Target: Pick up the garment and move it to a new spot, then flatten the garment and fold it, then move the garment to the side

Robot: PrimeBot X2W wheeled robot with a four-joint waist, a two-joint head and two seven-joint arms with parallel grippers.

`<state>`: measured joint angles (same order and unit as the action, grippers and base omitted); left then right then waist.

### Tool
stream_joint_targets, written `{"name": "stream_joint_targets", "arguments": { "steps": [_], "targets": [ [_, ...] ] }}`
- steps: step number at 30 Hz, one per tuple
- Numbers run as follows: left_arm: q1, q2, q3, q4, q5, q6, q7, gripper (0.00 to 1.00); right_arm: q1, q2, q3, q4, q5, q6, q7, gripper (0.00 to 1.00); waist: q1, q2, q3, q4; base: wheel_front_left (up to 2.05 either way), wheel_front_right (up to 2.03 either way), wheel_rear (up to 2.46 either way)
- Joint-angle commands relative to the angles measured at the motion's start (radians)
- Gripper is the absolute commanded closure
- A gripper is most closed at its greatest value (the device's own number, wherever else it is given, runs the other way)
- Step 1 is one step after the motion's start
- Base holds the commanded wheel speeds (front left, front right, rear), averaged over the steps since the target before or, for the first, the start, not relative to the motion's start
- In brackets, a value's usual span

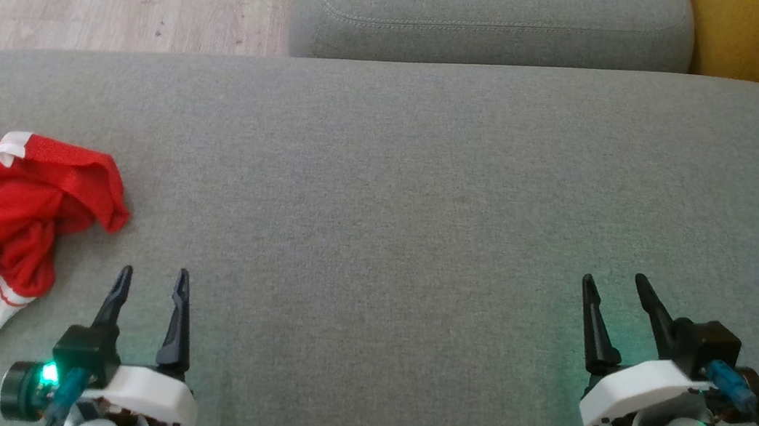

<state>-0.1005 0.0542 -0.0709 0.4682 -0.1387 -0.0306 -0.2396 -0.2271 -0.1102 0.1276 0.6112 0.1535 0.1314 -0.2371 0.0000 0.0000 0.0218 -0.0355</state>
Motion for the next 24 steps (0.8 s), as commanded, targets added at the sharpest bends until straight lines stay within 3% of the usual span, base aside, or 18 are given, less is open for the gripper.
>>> {"name": "stream_joint_targets", "arguments": {
  "steps": [1,14,21,24],
  "targets": [
    [-0.030,0.006,0.038,-0.027,0.032,0.010,-0.017,0.00,-0.044,0.002,0.010,-0.030,-0.034,-0.001,-0.020,0.00,0.0000,0.0000,0.001,-0.001,0.00,0.00,0.00],
    [-0.021,-0.003,0.063,-0.040,0.030,0.010,-0.022,0.00,-0.025,0.027,-0.031,-0.045,-0.048,-0.001,-0.025,0.00,0.0000,0.0000,0.006,0.026,0.00,0.00,0.00],
    [-0.040,-0.004,0.026,-0.035,0.000,0.012,-0.022,0.00,-0.017,0.022,-0.004,-0.053,-0.024,-0.001,-0.025,0.00,0.0000,0.0000,0.029,0.137,0.00,0.00,0.00],
    [-0.042,-0.004,0.004,-0.039,-0.013,0.017,-0.022,0.00,-0.016,0.023,0.016,-0.057,-0.014,-0.001,-0.025,0.00,0.0000,0.0000,0.040,0.215,0.00,0.00,0.00]
  ]
}}
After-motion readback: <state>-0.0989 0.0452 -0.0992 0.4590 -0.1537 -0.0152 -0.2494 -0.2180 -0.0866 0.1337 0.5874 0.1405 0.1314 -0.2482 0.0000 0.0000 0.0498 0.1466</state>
